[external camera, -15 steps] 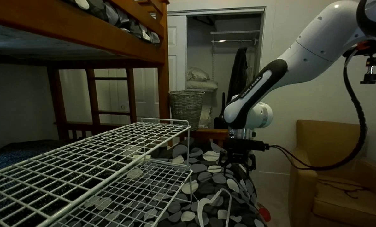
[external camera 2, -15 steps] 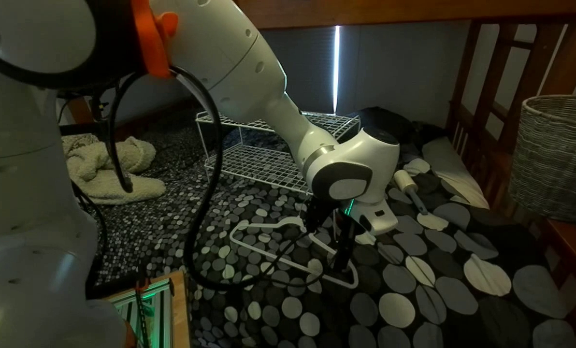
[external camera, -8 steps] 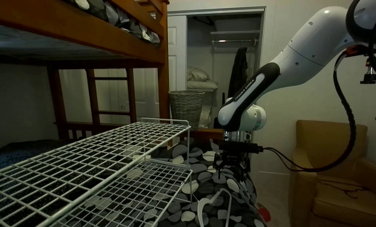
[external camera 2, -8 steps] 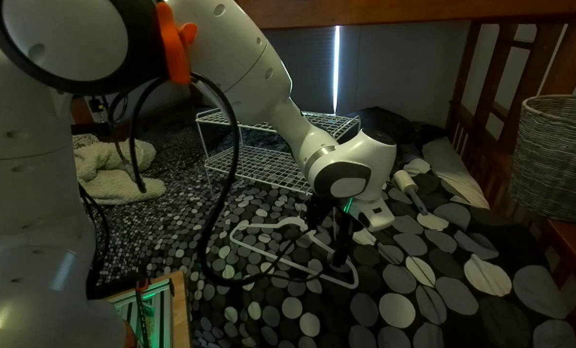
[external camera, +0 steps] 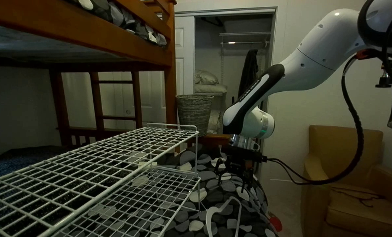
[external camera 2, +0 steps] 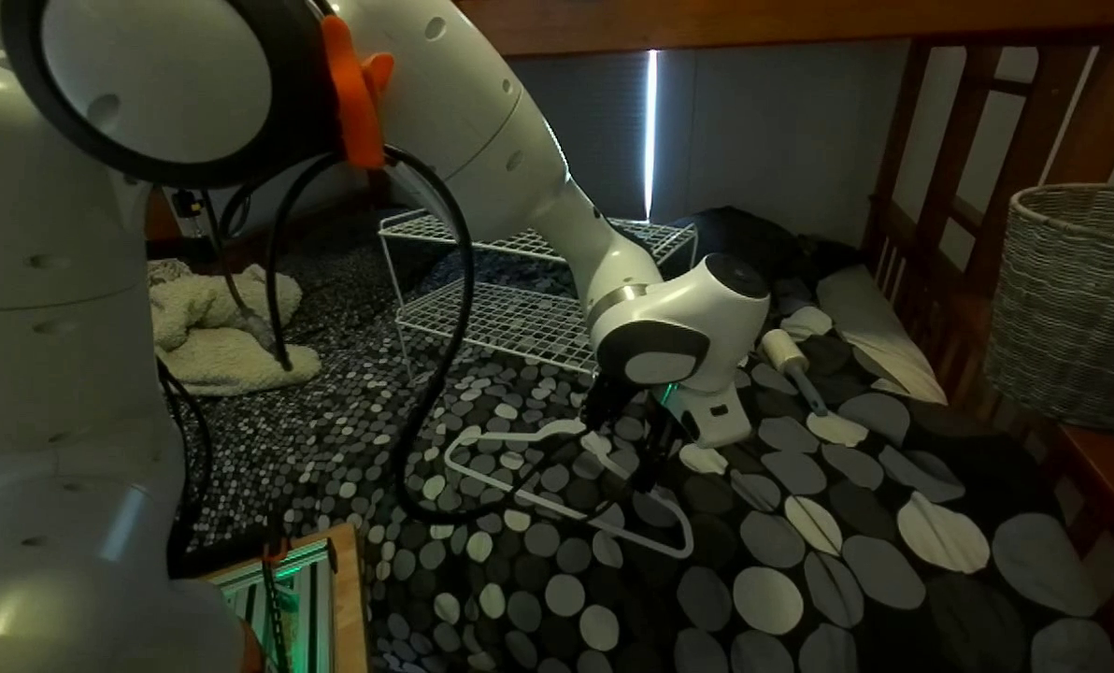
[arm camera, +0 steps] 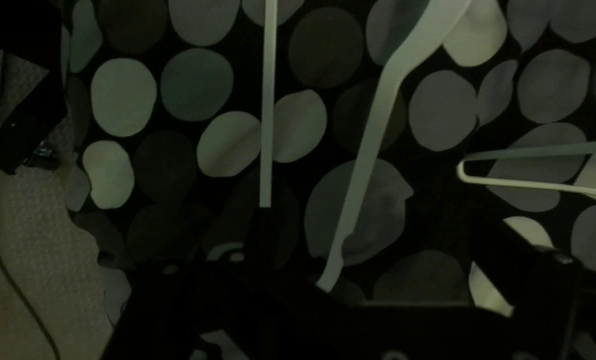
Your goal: Hang the clothes hanger on the top shelf of the rack
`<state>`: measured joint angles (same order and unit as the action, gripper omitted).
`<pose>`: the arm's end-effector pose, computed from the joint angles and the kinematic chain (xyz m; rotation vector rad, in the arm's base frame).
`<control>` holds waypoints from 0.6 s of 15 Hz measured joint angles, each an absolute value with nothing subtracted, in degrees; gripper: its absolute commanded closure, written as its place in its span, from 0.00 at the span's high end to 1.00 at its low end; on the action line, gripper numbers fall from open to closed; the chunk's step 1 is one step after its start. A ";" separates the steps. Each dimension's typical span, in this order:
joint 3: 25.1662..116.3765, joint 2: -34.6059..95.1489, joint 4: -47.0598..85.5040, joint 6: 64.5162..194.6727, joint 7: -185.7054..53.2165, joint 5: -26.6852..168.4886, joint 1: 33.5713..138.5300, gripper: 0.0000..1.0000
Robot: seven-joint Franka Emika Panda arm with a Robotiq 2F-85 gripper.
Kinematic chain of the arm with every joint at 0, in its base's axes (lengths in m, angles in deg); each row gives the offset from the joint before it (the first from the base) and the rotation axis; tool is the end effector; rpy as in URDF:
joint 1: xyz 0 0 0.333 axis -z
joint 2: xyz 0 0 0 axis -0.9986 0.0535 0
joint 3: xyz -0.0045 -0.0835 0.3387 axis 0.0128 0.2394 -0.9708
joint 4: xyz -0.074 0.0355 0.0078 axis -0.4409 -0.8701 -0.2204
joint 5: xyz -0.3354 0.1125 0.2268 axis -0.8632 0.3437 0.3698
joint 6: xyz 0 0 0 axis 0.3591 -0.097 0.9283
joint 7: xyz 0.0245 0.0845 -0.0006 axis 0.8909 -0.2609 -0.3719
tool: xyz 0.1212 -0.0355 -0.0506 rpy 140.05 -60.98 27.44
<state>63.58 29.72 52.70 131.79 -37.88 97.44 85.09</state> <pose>0.5685 0.0625 0.2318 -2.6617 1.1302 0.2554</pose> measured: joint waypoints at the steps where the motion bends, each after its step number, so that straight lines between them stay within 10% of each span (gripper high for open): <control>1: 63.47 30.03 52.72 132.21 -38.51 98.84 85.09 1.00; 9: 63.41 30.94 55.97 134.43 -44.34 107.39 85.29 1.00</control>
